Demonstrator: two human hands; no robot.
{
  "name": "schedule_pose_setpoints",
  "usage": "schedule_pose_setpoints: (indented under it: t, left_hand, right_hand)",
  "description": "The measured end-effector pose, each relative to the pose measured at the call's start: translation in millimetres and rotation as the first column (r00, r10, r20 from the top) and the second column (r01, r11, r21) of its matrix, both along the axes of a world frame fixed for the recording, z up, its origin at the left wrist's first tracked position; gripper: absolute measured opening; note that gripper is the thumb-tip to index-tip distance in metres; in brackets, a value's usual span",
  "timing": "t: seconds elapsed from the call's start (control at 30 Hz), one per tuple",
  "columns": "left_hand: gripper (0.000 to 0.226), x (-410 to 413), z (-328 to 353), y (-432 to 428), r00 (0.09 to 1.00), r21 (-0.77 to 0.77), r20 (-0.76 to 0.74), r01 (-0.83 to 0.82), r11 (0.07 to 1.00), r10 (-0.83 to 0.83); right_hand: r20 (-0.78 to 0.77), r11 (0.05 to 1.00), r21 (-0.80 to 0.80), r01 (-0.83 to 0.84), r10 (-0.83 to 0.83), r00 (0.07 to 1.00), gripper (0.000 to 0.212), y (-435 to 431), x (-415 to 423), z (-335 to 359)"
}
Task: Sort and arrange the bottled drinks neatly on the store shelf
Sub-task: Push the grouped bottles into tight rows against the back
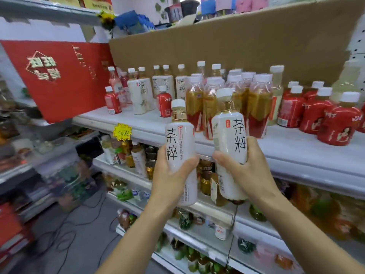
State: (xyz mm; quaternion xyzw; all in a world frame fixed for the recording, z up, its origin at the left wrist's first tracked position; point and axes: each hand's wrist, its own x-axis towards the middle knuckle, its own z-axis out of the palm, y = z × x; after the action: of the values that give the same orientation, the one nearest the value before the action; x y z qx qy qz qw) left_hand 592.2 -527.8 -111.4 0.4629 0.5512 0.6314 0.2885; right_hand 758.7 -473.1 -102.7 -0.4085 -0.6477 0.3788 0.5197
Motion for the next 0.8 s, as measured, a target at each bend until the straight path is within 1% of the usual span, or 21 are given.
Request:
schedule_pose_setpoints:
  t: [0.1,0.27,0.4,0.47,0.57,0.63,0.73,0.8]
  left_hand:
    - [0.043,-42.1,1.9,17.9,1.0,-0.001,0.003,-0.027,1.0,0.027]
    - [0.038,-112.6,11.4,66.9,0.999,0.024,-0.013,-0.051,0.998,0.051]
    - [0.041,-167.4,20.9,110.6,0.997,0.03,-0.049,-0.056,0.998,0.057]
    - [0.038,-194.2,25.1,131.1,0.995,0.048,-0.062,-0.076,0.996,0.078]
    - [0.034,-234.4,31.0,159.8,0.995,0.061,-0.034,-0.096,0.993,0.099]
    - [0.039,-259.9,35.2,180.7,0.994,0.09,-0.024,-0.102,0.991,0.105]
    - [0.055,-294.8,37.8,217.4,0.996,0.157,-0.011,-0.09,0.983,0.093]
    - [0.064,-315.0,38.2,243.7,0.996,0.2,-0.032,-0.07,0.977,0.078]
  right_hand:
    - [-0.001,1.0,0.001,-0.011,0.011,1.0,0.049,21.7,-42.4,2.7]
    - [-0.056,1.0,0.016,-0.027,0.028,0.998,0.052,70.2,-113.5,11.4]
    - [-0.079,0.999,0.009,-0.038,0.039,0.996,0.047,109.3,-167.5,20.0]
    - [-0.08,0.999,0.007,-0.039,0.04,0.996,0.047,128.0,-191.2,25.3]
    - [-0.077,1.0,0.008,-0.013,0.013,0.997,0.05,153.5,-222.5,31.9]
    - [-0.067,1.0,0.021,0.014,-0.013,0.998,0.052,168.7,-241.4,35.2]
    - [-0.083,0.999,0.038,0.035,-0.032,0.996,0.047,188.8,-272.1,39.1]
    - [-0.096,0.999,0.032,0.039,-0.036,0.995,0.047,202.8,-296.0,40.2]
